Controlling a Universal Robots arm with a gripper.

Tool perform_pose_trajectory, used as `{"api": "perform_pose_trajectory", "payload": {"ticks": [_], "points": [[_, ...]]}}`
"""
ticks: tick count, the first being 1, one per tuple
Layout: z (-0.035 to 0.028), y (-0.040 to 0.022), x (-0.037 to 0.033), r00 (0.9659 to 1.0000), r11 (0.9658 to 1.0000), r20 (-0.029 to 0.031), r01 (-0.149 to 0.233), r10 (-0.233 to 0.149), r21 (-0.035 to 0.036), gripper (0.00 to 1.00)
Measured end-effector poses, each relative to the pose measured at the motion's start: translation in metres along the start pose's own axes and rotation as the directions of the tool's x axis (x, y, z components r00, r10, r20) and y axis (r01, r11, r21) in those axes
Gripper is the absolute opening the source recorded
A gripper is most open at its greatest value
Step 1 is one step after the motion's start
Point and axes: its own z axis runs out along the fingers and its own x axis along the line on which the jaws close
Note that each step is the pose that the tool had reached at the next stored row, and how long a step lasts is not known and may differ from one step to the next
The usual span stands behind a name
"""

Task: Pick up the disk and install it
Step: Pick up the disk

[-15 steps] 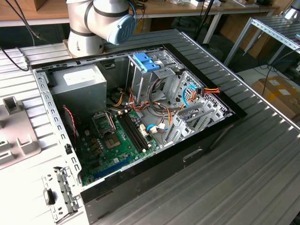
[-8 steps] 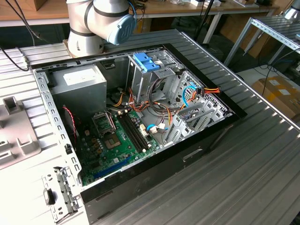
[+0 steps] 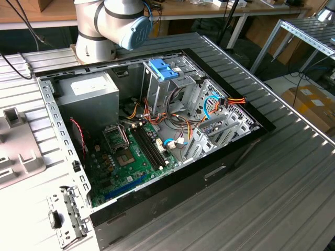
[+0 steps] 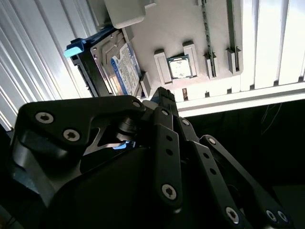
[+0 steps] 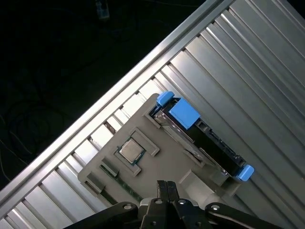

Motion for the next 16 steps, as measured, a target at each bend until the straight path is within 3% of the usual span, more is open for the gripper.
{"api": "perform_pose_trajectory", "payload": {"ticks": [16], "points": [[0.0006,0.0000,0.0000,0.9978,0.9978,-0.0029,0.067,-0.067,-0.0017,0.11]]}}
